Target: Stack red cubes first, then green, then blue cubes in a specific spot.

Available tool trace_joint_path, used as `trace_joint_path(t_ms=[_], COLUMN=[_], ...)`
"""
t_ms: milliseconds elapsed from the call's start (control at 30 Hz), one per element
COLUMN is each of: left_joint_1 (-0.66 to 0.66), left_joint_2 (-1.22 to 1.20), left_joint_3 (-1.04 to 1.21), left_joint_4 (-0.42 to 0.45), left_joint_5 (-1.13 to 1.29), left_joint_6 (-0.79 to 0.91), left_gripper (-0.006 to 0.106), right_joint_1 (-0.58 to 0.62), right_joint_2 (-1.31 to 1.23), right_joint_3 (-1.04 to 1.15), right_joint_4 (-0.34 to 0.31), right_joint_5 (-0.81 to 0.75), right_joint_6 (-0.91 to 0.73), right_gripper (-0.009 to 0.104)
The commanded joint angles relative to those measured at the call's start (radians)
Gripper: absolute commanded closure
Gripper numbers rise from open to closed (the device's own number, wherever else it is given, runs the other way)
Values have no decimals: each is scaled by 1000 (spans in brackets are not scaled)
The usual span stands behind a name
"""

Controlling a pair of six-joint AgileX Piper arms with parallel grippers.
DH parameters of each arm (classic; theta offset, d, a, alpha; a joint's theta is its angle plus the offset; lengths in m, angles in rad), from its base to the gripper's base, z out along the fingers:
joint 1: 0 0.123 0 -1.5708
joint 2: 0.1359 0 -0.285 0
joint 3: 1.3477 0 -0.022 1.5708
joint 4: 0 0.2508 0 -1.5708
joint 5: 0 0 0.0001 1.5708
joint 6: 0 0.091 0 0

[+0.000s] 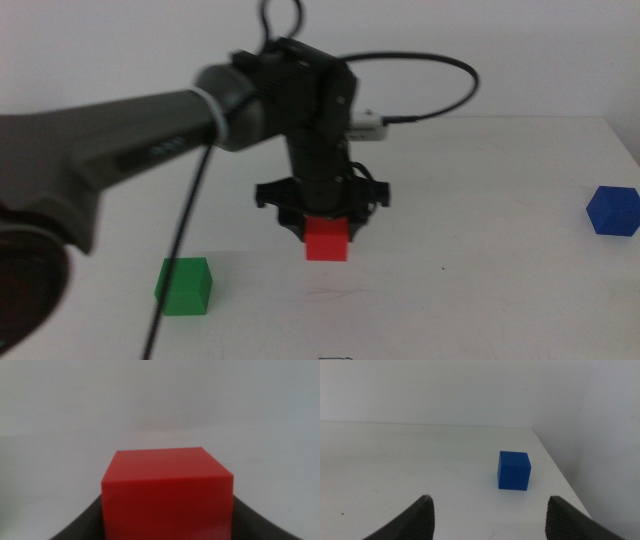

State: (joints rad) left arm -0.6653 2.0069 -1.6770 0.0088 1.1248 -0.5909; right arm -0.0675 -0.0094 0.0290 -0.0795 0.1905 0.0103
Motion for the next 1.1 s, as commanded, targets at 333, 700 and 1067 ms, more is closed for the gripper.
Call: trace_joint_path(t_ms=[333, 700, 1067], left_joint_1=[-37, -37, -30], left_joint_2=[52, 52, 99], left_joint_3=[-92, -88, -86], left_joint_4=[5, -9, -42], left_joint_5=[-28, -29, -25], left_joint_6=[-35, -76, -73], left_gripper=[102, 102, 102], right_joint_1=[-5, -5, -5], right_joint_2=[-22, -22, -22], right_joint_3=[-18, -18, -18], right_joint_4=[-13, -13, -13], right_joint_5=[-72, -72, -72], right_joint_6=[-10, -10, -10], right_gripper=[38, 38, 38])
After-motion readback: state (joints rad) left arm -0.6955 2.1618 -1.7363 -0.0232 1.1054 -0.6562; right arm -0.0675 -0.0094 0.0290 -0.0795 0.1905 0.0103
